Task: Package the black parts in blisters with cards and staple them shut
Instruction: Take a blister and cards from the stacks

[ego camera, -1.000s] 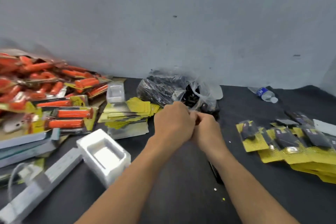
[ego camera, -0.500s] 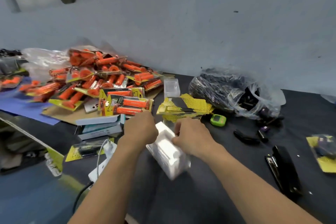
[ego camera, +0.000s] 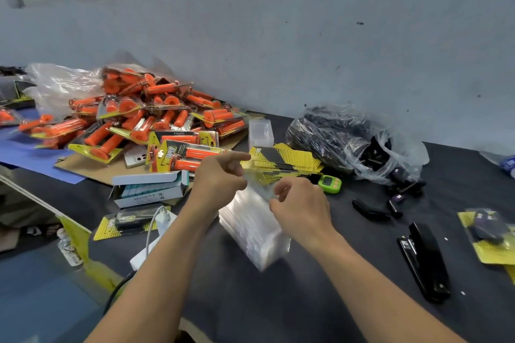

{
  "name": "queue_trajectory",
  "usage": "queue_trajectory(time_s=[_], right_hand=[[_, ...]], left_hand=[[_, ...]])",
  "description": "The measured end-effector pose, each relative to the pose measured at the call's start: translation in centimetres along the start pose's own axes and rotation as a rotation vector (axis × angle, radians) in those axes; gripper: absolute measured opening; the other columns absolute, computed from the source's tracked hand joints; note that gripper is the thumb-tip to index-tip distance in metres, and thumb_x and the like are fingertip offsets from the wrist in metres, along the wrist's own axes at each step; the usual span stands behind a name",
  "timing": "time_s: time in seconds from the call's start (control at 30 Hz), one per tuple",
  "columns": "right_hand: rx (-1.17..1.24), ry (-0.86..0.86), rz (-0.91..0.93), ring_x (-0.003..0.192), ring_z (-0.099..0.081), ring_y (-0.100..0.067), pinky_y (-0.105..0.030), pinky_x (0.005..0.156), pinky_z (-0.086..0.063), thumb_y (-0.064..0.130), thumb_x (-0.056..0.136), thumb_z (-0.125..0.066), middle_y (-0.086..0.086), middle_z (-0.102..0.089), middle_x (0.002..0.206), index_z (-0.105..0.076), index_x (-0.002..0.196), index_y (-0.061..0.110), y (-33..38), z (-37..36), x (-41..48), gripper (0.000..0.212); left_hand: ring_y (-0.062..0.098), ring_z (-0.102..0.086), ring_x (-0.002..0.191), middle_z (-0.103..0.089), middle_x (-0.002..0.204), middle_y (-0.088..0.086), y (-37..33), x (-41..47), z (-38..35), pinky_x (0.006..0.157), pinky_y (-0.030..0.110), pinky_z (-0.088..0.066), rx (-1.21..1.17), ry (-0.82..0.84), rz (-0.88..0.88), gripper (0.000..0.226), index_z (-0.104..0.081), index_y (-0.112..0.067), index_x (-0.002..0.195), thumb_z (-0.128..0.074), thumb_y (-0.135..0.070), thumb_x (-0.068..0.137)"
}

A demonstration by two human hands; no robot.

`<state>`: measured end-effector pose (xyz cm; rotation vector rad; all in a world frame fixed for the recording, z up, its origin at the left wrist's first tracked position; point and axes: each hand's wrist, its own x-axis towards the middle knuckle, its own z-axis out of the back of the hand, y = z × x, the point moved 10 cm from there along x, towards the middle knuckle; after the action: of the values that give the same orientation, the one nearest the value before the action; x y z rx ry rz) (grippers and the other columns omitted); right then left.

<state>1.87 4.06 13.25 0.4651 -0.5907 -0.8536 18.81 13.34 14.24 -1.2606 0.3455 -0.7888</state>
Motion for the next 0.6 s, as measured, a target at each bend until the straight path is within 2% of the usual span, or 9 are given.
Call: queue_trajectory(time_s=[0.07, 0.13, 0.2, 0.27, 0.3, 0.37, 0.43, 0.5, 0.6], right_hand=[[0.106, 0.074, -0.058, 0.079, -0.064, -0.014, -0.029, 0.072, -0.052, 0.023, 0.080, -0.075, 0.013, -0.069, 0.074, -0.069, 0.072, 0.028, -0.8, -0.7, 0.6, 0.011], [0.278, 0.164, -0.111, 0.063, -0.060, -0.009, -0.025, 0.060, -0.046, 0.019, 0.080, -0.074, 0.013, -0.065, 0.061, -0.069, 0.066, 0.025, -1.3, -1.6, 1.0, 0.015], [0.477, 0.195, -0.143, 0.056, -0.057, -0.011, -0.028, 0.058, -0.045, 0.015, 0.082, -0.074, 0.007, -0.066, 0.059, -0.070, 0.067, 0.023, -1.6, -1.7, 1.2, 0.018], [0.617, 0.158, -0.147, 0.056, -0.057, -0.013, -0.032, 0.059, -0.045, 0.011, 0.085, -0.075, 0.004, -0.066, 0.059, -0.071, 0.067, 0.025, -2.0, -1.0, 1.3, 0.024], [0.672, 0.127, -0.149, 0.058, -0.059, -0.015, -0.034, 0.059, -0.045, 0.009, 0.086, -0.076, 0.003, -0.067, 0.061, -0.071, 0.067, 0.026, -2.4, -0.6, 1.3, 0.027], [0.752, 0.053, -0.155, 0.061, -0.058, -0.018, -0.033, 0.059, -0.044, 0.006, 0.087, -0.077, 0.001, -0.065, 0.062, -0.071, 0.066, 0.025, -3.2, 0.5, 1.2, 0.029], [0.812, -0.004, -0.166, 0.053, -0.052, -0.016, -0.027, 0.052, -0.041, 0.004, 0.089, -0.076, 0.000, -0.062, 0.059, -0.069, 0.067, 0.019, -4.5, 1.7, 0.8, 0.027], [0.871, -0.013, -0.170, 0.044, -0.046, -0.016, -0.023, 0.043, -0.037, 0.001, 0.091, -0.072, -0.007, -0.060, 0.055, -0.066, 0.072, 0.011, -6.0, 2.9, 0.3, 0.022], [0.880, 0.009, -0.173, 0.044, -0.047, -0.021, -0.026, 0.041, -0.036, 0.003, 0.090, -0.071, -0.015, -0.063, 0.058, -0.065, 0.078, 0.011, -8.5, 5.0, -0.5, 0.016]], left_hand=[[0.015, -0.064, 0.069, -0.069, 0.072, -0.005, -0.3, -0.3, 0.2, 0.068, 0.035, -0.056, -0.035, 0.001, 0.025, 0.041, -0.082, -0.026, 0.093, -0.077, 0.009, 0.073], [0.020, -0.069, 0.078, -0.076, 0.085, -0.003, -0.4, -0.5, 0.9, 0.072, 0.043, -0.060, -0.077, -0.049, 0.046, 0.028, -0.083, -0.026, 0.086, -0.080, 0.000, 0.076], [0.016, -0.075, 0.089, -0.079, 0.096, -0.003, -0.8, -0.8, 1.4, 0.075, 0.037, -0.063, -0.182, -0.108, 0.051, 0.023, -0.082, -0.028, 0.097, -0.082, -0.010, 0.081], [0.012, -0.075, 0.094, -0.078, 0.105, -0.004, -1.3, -1.1, 0.9, 0.073, 0.027, -0.061, -0.320, -0.103, 0.045, 0.033, -0.075, -0.030, 0.117, -0.079, -0.017, 0.088], [0.013, -0.075, 0.097, -0.077, 0.111, -0.003, -1.6, -1.3, 0.0, 0.074, 0.027, -0.061, -0.383, -0.059, 0.050, 0.037, -0.070, -0.030, 0.125, -0.076, -0.017, 0.091], [0.013, -0.074, 0.100, -0.072, 0.120, -0.002, -2.3, -2.0, -2.8, 0.076, 0.030, -0.063, -0.434, 0.080, 0.056, 0.038, -0.068, -0.031, 0.127, -0.071, -0.010, 0.095], [0.012, -0.074, 0.101, -0.071, 0.122, -0.001, -2.7, -3.1, -6.1, 0.072, 0.030, -0.062, -0.454, 0.210, 0.065, 0.047, -0.070, -0.035, 0.125, -0.067, 0.000, 0.093], [0.020, -0.076, 0.100, -0.071, 0.121, 0.007, -2.7, -3.7, -9.0, 0.071, 0.033, -0.062, -0.520, 0.258, 0.094, 0.058, -0.067, -0.034, 0.132, -0.062, 0.008, 0.092], [0.023, -0.078, 0.079, -0.073, 0.115, 0.016, -2.8, -4.2, -13.0, 0.057, 0.029, -0.059, -0.549, 0.282, 0.133, 0.058, -0.066, -0.026, 0.134, -0.050, 0.014, 0.095]])
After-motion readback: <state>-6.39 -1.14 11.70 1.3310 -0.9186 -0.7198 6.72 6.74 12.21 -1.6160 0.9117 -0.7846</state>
